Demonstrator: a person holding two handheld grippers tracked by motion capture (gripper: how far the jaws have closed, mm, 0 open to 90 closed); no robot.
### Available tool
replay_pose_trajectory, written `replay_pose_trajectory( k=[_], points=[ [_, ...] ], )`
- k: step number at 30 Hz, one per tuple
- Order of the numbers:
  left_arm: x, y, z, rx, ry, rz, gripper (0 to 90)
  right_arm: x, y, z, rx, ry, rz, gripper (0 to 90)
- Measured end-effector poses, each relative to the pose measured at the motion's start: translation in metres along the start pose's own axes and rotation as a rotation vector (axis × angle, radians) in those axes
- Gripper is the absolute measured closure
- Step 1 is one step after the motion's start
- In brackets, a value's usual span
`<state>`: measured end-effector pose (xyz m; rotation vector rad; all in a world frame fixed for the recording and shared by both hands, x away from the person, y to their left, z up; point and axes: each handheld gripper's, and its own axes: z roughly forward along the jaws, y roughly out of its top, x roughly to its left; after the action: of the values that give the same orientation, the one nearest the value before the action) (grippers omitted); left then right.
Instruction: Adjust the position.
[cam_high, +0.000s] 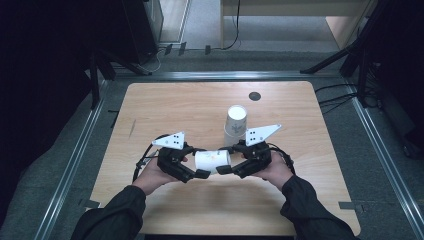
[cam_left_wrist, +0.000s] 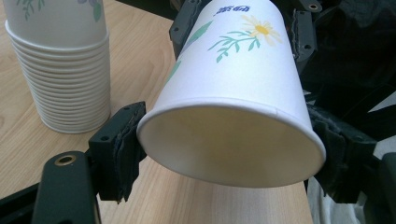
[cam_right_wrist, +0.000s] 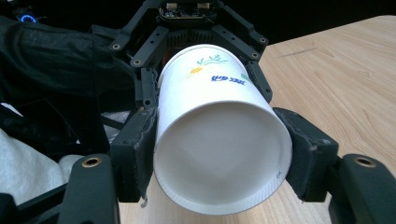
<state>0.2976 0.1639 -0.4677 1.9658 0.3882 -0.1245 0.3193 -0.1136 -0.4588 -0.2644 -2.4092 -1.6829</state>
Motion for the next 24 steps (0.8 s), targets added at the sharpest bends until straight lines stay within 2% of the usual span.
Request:
replay_pose_trajectory(
  k=[16,22,24],
  points=[
    [0.0001,0.0002,-0.0015,-0.003,0.002,0.005,22.3,-0.0008,-0.0002,0.0000,-0.007,0.003,0.007,33.6],
    [0.0004,0.0005,-0.0034,-0.008,0.005,0.004,22.3,-0.0001,0.0002,-0.0005,-0.010,-0.003,0.005,30.6],
    [0.0007,0.0017,-0.0067,-0.016,0.006,-0.002,22.3,-0.0014,0.0002,-0.0016,-0.003,-0.011,0.019,27.8]
  ],
)
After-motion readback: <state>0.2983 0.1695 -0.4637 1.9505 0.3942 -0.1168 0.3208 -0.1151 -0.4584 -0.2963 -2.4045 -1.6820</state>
